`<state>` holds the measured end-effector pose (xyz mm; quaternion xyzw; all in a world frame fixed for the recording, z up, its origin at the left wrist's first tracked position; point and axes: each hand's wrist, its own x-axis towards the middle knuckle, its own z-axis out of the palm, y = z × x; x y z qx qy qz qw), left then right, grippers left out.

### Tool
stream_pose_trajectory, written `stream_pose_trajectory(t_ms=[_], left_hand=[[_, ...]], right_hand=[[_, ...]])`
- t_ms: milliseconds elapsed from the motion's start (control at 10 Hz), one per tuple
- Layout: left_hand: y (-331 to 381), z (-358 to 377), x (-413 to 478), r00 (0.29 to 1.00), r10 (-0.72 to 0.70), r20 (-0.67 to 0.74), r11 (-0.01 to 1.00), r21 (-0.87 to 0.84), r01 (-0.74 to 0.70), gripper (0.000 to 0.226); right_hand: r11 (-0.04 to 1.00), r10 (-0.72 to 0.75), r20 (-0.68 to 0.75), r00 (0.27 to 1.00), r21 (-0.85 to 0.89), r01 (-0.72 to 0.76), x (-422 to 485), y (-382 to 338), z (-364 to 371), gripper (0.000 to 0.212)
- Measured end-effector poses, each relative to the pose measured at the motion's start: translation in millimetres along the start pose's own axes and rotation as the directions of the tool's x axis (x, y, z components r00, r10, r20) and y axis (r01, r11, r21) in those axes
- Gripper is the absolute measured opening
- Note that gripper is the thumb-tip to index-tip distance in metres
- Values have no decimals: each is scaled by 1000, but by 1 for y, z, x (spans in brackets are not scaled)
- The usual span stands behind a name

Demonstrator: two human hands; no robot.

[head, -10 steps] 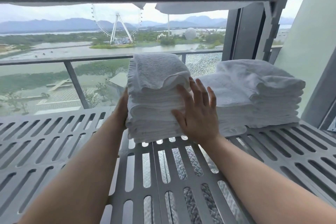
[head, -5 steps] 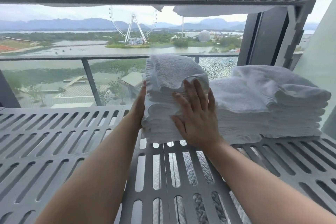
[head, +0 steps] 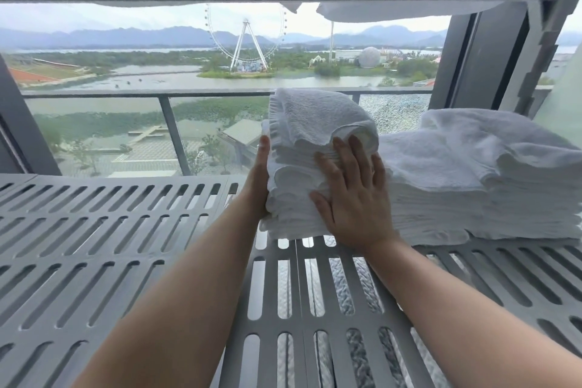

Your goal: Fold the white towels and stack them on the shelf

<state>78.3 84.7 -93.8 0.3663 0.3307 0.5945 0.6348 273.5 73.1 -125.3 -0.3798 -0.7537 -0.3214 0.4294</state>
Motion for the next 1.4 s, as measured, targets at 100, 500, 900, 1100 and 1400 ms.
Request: stream_pose_trajectory(t_ms=[100, 500, 900, 1100, 1400], left_hand=[[1, 2, -5, 1000, -21, 10, 1000, -12, 22, 87], [-12, -7, -33, 997, 54, -49, 955, 294, -37, 70], [-30, -11, -63, 966, 251, -55, 836, 515, -188, 86], [-35, -6, -98, 953, 304, -9, 730, 645, -227, 89], [-45, -1, -152, 942, 326, -80, 409, 910, -64, 46]], right_hand=[[1000, 9, 34, 999, -22, -8, 2, -2, 7, 60], [985, 163, 119, 979, -80, -154, -4, -27, -5, 70], [920, 388, 336, 858, -96, -379, -13, -75, -32, 68], [936, 343, 393, 853, -66, -346, -18, -100, -56, 65], [917, 352, 552, 756, -41, -397, -41, -113, -88, 41]])
